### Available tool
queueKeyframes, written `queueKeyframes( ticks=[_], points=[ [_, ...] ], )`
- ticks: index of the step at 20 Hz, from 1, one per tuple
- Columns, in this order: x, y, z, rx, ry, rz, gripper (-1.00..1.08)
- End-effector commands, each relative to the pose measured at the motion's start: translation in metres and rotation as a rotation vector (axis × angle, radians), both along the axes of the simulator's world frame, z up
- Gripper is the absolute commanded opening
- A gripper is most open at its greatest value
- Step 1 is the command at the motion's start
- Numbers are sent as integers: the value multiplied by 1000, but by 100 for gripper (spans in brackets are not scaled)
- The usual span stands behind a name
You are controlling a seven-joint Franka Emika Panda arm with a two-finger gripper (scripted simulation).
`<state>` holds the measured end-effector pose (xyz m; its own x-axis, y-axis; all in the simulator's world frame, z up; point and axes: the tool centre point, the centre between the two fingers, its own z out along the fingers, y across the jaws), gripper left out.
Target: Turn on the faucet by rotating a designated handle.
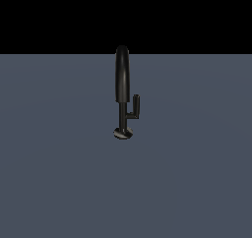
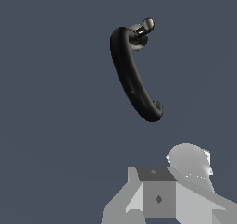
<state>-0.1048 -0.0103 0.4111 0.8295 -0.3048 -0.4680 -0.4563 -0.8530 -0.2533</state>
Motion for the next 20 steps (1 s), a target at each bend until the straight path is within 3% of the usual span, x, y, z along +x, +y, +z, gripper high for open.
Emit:
queueKeyframes(
  ticks=[1,20],
  points=[
    [13,-2,-9,38,39,-41,-100],
    [100,-24,-105,362,367,-377,-100]
  ],
)
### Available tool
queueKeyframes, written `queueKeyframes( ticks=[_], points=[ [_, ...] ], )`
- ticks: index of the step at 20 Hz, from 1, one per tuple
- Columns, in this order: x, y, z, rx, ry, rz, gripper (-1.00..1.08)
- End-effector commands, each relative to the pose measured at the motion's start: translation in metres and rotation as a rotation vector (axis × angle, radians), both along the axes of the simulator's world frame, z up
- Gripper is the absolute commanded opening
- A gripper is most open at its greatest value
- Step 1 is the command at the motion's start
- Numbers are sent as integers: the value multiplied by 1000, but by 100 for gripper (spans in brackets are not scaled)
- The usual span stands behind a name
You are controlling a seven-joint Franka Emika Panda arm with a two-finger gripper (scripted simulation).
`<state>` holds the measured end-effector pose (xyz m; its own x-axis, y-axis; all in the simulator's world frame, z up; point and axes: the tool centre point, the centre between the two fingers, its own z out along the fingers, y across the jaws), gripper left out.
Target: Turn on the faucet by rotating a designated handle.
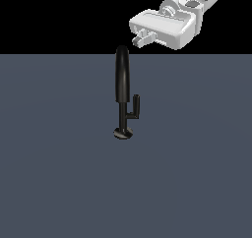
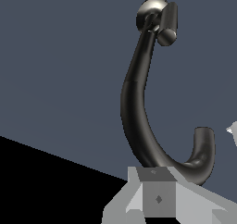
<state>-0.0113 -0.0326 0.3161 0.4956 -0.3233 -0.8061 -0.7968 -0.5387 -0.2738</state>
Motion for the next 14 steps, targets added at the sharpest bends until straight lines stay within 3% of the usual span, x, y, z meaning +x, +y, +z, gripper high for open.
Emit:
queueKeyframes(
  ticks=[1,14],
  points=[
    [10,-3,-16,49,49,-50,-100],
    [47,-10,-117,318,323,-332,-100]
  ],
)
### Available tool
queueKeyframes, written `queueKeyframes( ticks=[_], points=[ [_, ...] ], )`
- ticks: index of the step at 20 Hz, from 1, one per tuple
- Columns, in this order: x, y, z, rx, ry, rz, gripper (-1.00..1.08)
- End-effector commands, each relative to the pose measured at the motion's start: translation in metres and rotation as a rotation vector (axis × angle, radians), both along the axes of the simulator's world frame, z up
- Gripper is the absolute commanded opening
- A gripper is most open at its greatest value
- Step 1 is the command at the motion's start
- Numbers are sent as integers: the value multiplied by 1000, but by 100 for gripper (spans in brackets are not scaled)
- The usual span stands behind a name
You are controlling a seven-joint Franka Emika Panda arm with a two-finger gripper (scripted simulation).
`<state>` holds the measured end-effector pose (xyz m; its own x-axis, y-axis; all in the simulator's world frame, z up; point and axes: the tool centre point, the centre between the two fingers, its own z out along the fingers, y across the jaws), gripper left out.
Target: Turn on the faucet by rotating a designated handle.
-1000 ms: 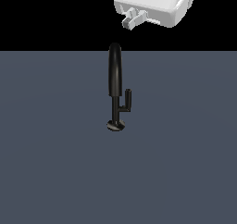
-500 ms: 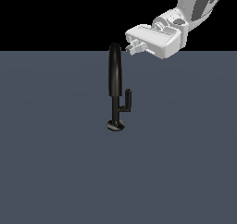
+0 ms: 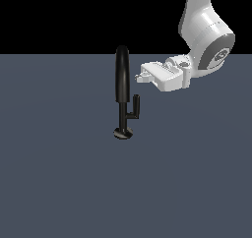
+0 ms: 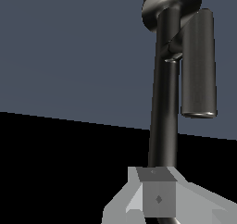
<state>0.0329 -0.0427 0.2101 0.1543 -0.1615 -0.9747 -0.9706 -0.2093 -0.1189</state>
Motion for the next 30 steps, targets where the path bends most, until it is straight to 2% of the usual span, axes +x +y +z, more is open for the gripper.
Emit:
queueKeyframes(
  ticks=[1,7,12,20,30],
  points=[
    [4,1,-18,47,48,-49,-100],
    [9,4,-50,128,131,-135,-100],
    [10,7,-65,164,169,-174,-100],
    [10,8,-69,172,177,-181,-100],
    [-15,8,-59,172,177,-181,-100]
  ],
)
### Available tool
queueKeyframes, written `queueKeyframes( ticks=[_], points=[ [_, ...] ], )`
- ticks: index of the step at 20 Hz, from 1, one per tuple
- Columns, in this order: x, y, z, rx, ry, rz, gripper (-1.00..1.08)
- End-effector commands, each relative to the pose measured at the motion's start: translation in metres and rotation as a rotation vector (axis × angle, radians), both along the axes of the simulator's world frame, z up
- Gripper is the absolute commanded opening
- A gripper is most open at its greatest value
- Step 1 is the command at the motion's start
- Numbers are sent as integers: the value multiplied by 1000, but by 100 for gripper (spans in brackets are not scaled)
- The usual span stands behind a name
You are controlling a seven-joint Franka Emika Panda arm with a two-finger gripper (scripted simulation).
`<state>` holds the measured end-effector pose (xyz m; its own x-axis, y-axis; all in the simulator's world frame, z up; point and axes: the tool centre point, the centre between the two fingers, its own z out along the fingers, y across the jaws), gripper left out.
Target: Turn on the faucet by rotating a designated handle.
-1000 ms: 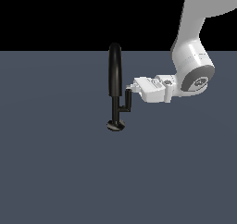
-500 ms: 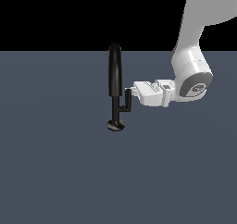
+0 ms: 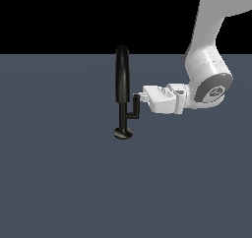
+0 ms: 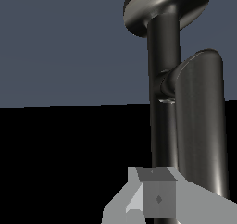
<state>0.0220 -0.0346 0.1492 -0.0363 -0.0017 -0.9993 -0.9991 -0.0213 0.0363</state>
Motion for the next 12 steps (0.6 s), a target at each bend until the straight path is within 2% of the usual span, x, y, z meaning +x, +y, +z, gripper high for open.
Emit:
queueKeyframes(
  ticks=[1,8,10,12],
  points=[
    [-7,0,3,1,0,1,-100],
    [-27,0,10,1,0,1,-100],
    [-21,0,10,-3,-6,-4,-100],
    [-28,-1,7,-2,-5,-3,-100]
  ],
)
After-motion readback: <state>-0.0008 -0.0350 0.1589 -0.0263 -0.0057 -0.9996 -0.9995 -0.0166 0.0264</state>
